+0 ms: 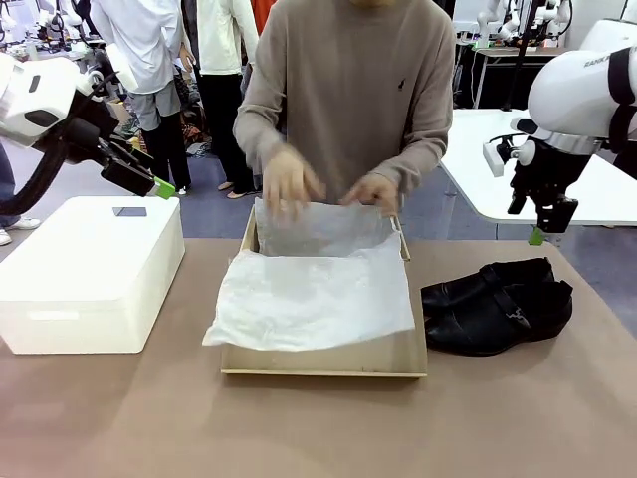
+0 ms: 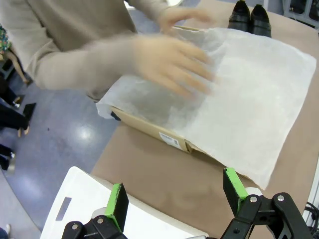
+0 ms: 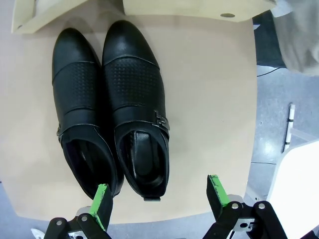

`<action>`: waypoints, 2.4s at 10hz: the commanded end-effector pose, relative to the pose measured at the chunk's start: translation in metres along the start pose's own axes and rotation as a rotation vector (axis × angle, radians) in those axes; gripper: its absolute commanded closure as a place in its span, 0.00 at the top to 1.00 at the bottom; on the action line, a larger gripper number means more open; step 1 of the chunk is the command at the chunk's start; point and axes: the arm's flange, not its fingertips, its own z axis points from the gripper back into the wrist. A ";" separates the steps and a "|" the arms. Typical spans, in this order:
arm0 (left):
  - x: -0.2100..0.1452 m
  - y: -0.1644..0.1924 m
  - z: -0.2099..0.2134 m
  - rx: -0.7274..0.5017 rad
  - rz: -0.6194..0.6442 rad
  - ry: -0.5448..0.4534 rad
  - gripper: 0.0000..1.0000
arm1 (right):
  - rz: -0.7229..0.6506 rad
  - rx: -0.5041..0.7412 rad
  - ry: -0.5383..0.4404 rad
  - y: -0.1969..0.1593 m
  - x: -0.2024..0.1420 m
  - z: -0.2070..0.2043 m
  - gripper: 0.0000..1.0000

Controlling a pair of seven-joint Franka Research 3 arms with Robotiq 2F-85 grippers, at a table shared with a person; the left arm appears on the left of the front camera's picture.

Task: Pack the shoes into the box.
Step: Place one shoe of the Shoes into the Shoes Box.

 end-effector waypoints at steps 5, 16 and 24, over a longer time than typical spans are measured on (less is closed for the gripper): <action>0.000 0.001 0.000 0.000 0.003 -0.012 1.00 | -0.001 -0.006 -0.002 0.001 -0.001 0.003 1.00; 0.000 0.001 0.000 0.000 0.003 -0.012 1.00 | -0.022 -0.002 -0.007 -0.022 -0.032 -0.028 1.00; 0.000 0.001 0.000 0.000 0.003 -0.012 1.00 | -0.094 0.020 -0.028 -0.045 -0.044 -0.071 1.00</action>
